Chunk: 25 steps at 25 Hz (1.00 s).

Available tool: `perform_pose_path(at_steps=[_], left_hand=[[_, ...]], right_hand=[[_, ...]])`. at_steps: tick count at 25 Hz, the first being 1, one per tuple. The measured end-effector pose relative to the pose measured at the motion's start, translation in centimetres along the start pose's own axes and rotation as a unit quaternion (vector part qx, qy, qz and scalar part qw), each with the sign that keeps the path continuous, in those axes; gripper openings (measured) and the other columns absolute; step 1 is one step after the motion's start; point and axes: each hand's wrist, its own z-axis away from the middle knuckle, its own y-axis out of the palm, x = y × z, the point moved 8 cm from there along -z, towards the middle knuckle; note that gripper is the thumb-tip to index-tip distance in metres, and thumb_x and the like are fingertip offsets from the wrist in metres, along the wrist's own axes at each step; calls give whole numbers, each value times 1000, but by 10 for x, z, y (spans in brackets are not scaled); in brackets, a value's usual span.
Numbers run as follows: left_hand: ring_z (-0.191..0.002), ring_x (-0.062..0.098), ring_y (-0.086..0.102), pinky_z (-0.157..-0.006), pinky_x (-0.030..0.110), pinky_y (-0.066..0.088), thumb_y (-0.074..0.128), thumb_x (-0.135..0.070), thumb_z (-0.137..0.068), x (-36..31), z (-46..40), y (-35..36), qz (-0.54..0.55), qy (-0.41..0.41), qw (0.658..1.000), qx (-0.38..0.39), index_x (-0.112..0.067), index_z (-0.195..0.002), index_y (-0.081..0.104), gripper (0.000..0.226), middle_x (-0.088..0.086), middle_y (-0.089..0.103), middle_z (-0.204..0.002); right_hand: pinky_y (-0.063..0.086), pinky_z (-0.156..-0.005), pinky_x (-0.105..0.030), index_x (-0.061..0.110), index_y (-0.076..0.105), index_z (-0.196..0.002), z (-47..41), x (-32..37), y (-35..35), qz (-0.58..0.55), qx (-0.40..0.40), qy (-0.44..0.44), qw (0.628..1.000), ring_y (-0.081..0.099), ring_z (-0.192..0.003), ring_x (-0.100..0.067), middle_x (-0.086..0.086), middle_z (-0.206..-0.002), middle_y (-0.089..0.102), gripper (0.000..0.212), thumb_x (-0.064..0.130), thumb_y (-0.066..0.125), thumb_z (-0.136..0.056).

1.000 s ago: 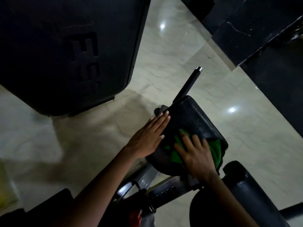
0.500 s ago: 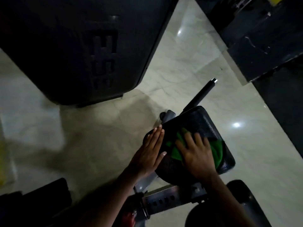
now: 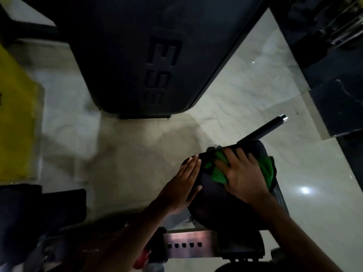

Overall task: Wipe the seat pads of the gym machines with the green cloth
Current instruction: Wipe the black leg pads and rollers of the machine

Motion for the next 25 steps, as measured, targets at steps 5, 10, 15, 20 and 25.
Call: perform_pose_path(at_steps=[5,10,15,20,25], left_hand=[[-146,10,-8,-117,20,-2,27,-33,-98,-8,10,6,49,-56,992,-105,-8,-149,6,61,5,0,-159],[-145,23,8,-118,33,14,29,-31,-99,-15,25,19,93,-114,965,-218,2,-146,16,59,16,11,-156],[-142,32,19,-114,29,18,19,-46,-100,-15,37,23,68,-136,961,-231,6,-144,24,68,21,19,-153],[-139,37,28,-111,40,31,24,-38,-103,-11,41,28,67,-129,963,-225,8,-142,27,61,27,25,-150],[-143,29,20,-114,36,28,24,-46,-101,-4,52,35,81,-153,955,-241,2,-146,18,66,15,14,-154]], right_hand=[[45,-62,-41,14,67,-95,-37,-40,-5,-4,-9,90,996,54,-81,-37,-15,-99,57,45,29,78,-54],[49,-61,-37,23,71,-94,-1,24,3,-42,31,-176,983,59,-83,-30,-8,-102,61,60,36,84,-37],[47,-67,-41,19,67,-104,-37,-2,5,-28,60,-87,994,54,-88,-34,-11,-105,56,48,34,79,-60],[49,-59,-37,25,70,-92,33,42,-2,-45,49,-328,942,60,-81,-29,-8,-101,62,65,42,83,-30],[47,-68,-36,27,65,-113,-28,29,9,-29,92,-251,963,55,-93,-26,-5,-113,56,58,40,78,-57]])
